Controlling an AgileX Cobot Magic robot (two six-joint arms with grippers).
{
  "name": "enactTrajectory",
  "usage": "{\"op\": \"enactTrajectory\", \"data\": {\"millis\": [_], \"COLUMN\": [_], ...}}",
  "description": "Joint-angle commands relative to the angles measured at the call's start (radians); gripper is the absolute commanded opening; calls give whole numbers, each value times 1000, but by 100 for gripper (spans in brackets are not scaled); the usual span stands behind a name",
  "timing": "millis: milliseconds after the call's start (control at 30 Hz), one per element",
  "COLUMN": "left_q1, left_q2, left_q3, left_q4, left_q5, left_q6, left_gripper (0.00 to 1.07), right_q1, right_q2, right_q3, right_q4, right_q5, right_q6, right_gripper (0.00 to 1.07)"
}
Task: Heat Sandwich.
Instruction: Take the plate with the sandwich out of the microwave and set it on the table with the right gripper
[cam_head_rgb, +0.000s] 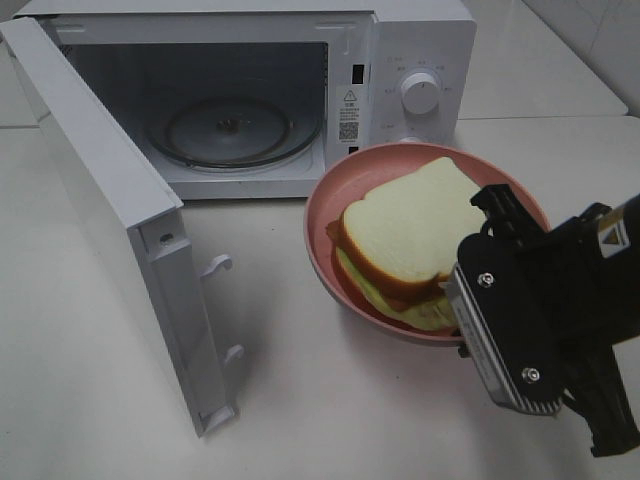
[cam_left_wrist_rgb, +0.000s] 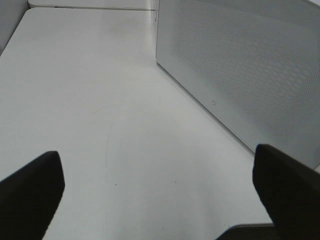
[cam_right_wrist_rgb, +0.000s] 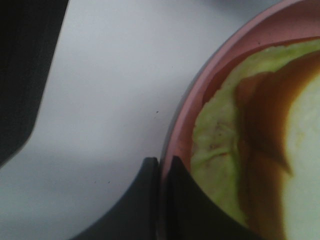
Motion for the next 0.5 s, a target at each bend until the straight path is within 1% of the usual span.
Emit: {"op": "enactTrajectory", "data": {"millis": [33, 67, 100, 167, 200, 267, 367, 433, 467, 500], "left_q1": [3, 3, 3, 3, 3, 3, 3, 3, 3, 3], "left_q2": [-5, -5, -5, -5, -5, -5, -5, -5, -5, -5], "left_q3": [2, 2, 2, 2, 2, 2, 2, 2, 2, 2], "left_q4": [-2, -2, -2, -2, -2, -2, -2, -2, -2, -2], "left_q5": [-9, -9, -9, -9, -9, -9, -9, -9, -9, -9], "left_q6": [1, 1, 1, 1, 1, 1, 1, 1, 1, 1], "left_gripper": [97, 97, 97, 97, 97, 97, 97, 97, 97, 97], "right_q1": [1, 1, 1, 1, 1, 1, 1, 1, 1, 1], "right_q2": [-46, -60, -60, -70, -70, -70, -70, -70, -70, -70], "right_q3": [38, 52, 52, 58, 59, 60, 61, 61, 61, 61], "right_q4": [-72, -111, -111, -151, -194, -215, -309, -330, -376, -392], "right_q5": [-18, -18, -18, -17, -9, -6, 4, 6, 12, 15], "right_q6": [127, 209, 209, 297, 410, 456, 667, 709, 812, 852], "right_gripper": [0, 0, 0, 0, 0, 0, 0, 0, 0, 0]}}
